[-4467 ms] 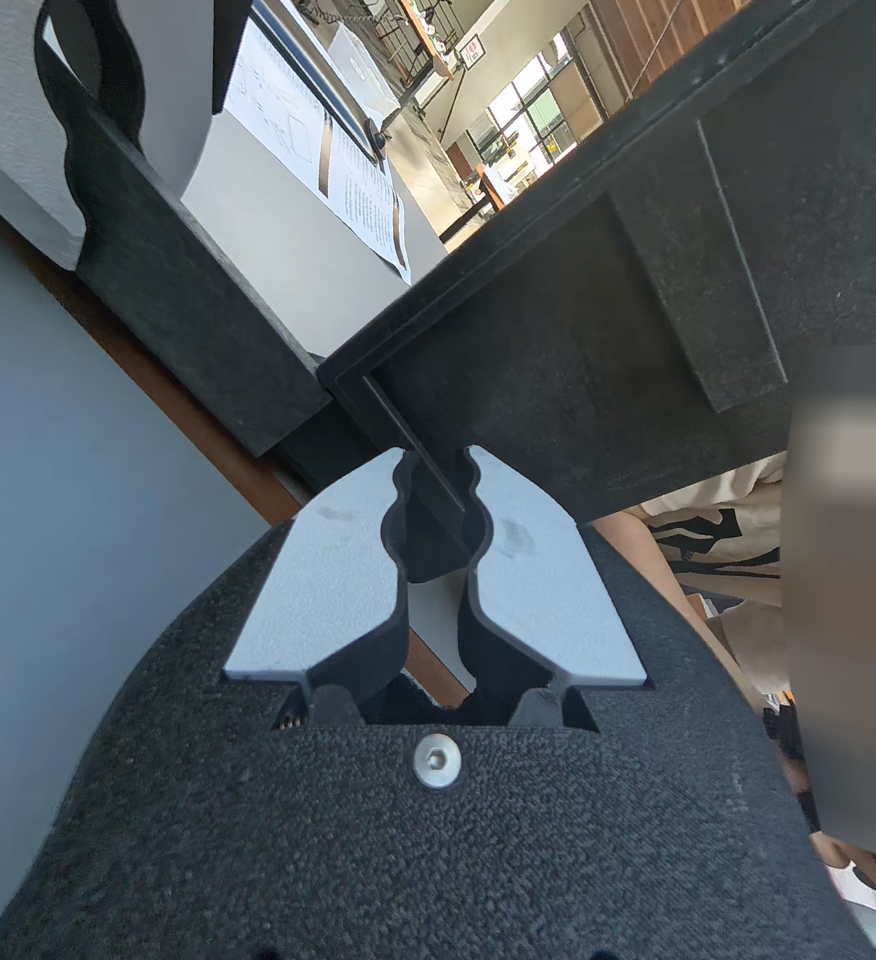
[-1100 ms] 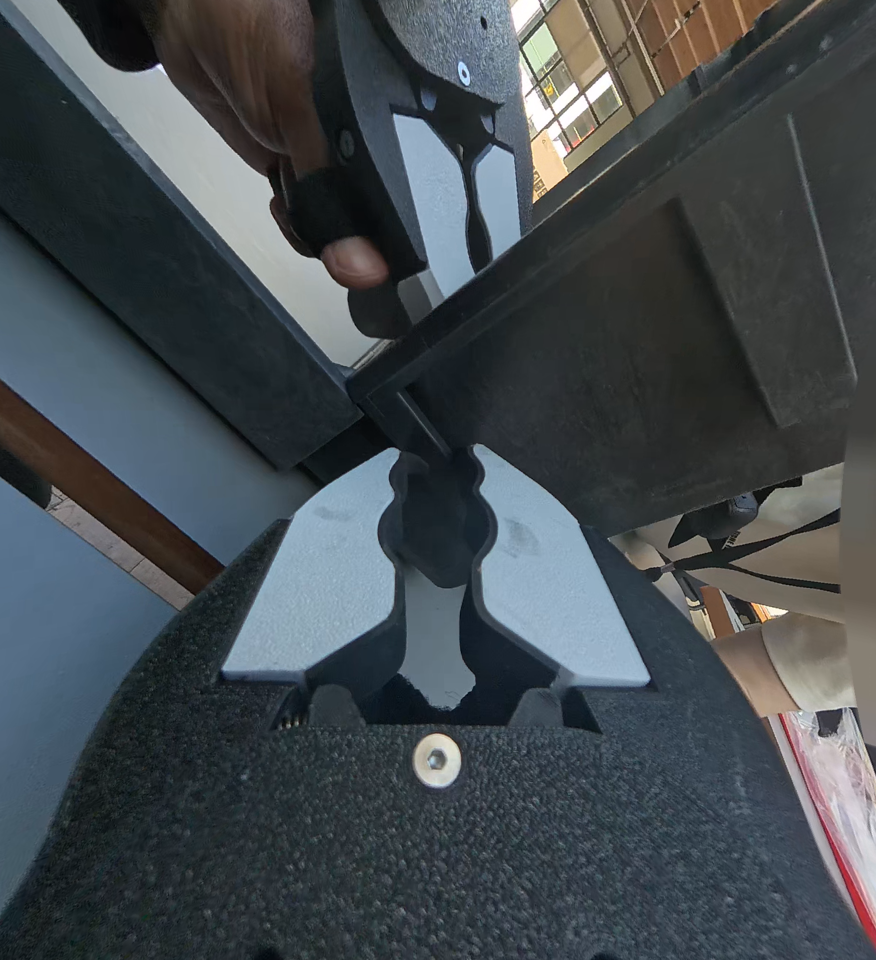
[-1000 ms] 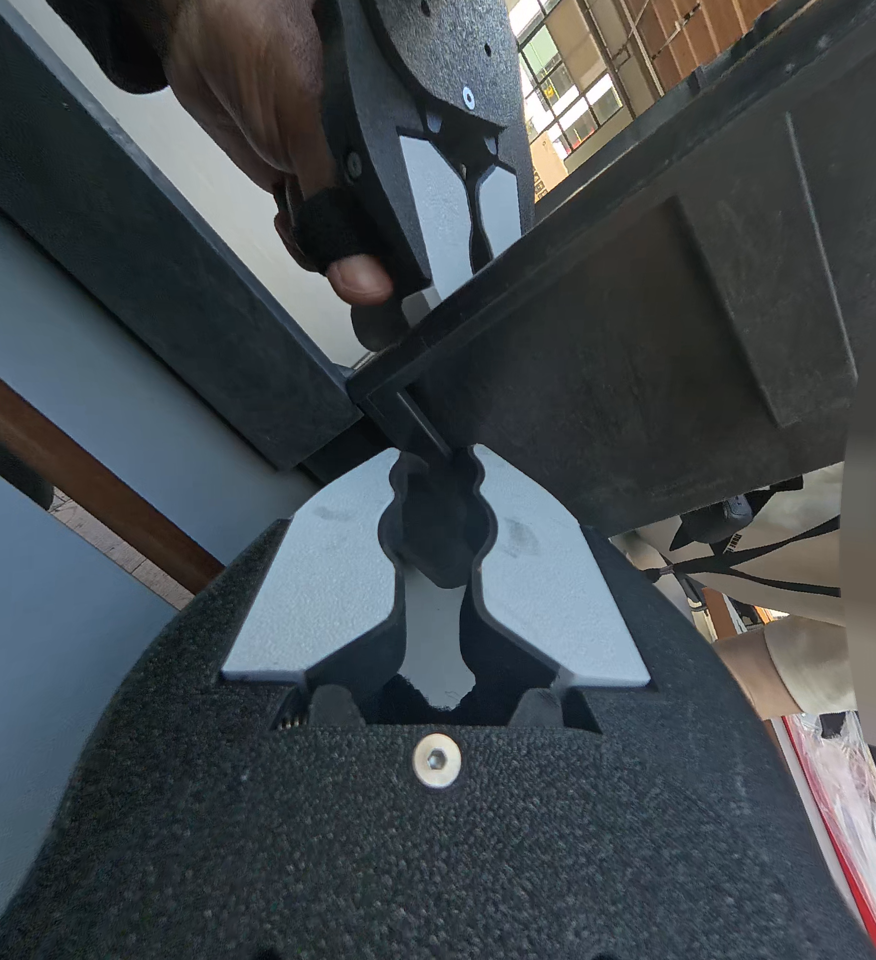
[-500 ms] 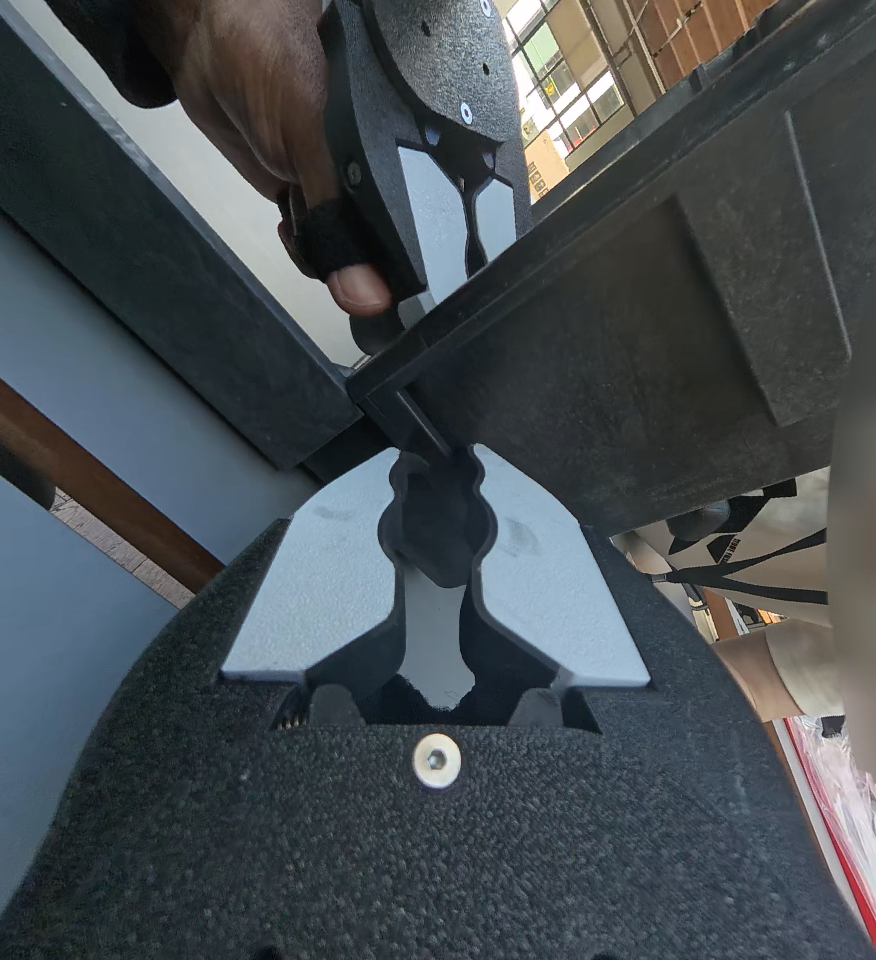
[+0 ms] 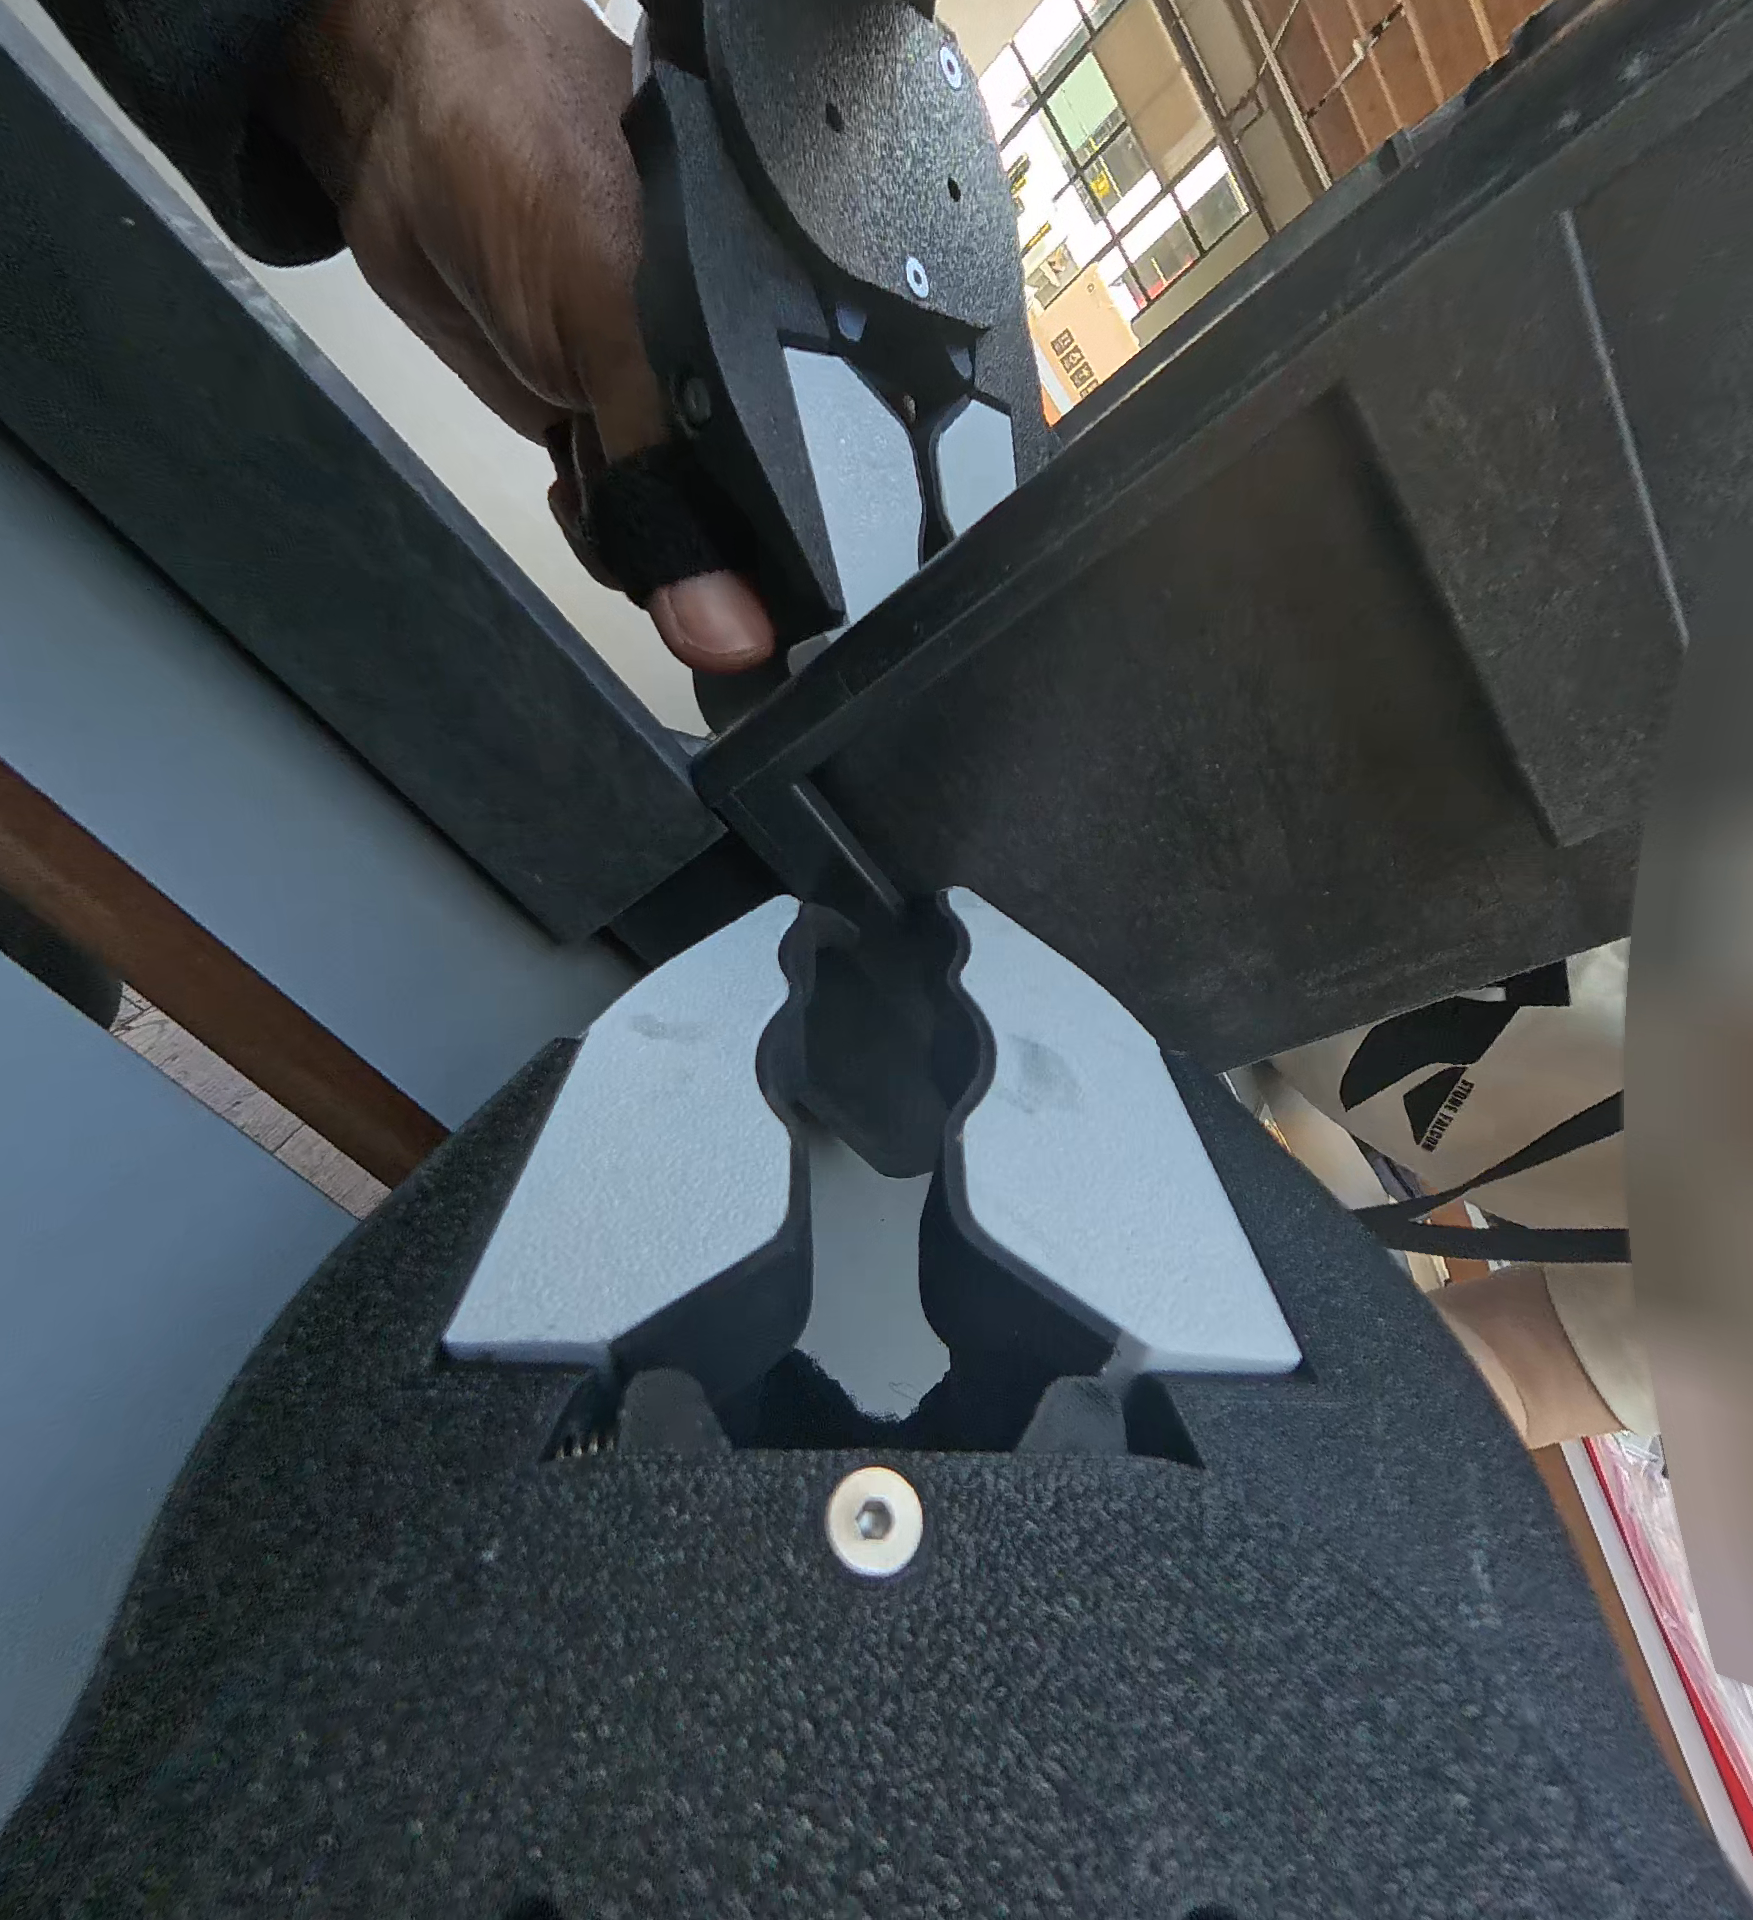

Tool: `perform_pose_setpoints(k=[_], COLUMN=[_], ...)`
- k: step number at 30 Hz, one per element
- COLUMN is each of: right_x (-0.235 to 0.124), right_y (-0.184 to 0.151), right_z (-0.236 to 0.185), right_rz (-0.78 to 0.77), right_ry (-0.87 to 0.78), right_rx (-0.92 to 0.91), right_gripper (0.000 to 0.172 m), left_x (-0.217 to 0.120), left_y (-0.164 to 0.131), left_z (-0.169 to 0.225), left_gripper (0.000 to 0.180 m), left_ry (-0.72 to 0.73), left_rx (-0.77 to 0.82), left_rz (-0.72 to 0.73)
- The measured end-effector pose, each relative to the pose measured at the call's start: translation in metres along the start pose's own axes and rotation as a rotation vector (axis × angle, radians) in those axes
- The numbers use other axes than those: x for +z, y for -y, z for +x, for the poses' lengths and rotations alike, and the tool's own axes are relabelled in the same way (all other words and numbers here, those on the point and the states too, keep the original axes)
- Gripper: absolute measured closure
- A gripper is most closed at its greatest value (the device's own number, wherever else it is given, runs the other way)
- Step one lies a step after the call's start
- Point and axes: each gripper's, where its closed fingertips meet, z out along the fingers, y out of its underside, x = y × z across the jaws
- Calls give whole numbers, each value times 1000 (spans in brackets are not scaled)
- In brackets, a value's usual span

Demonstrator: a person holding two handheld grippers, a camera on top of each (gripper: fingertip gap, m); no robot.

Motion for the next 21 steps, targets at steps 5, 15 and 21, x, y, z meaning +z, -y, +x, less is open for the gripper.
perform_pose_setpoints(k=[5,15,21], right_x=[1,-1,0], right_y=[0,0,0], right_z=[0,-2,-2], right_rz=[1,4,8], right_ry=[2,6,5], right_rx=[1,4,6], right_gripper=[153,153,153], left_x=[5,3,4], left_y=[10,-2,3], left_z=[1,-3,-5], left_gripper=[180,180,180], left_ry=[-5,3,41], left_rx=[-24,-28,-19], left_rz=[39,14,49])
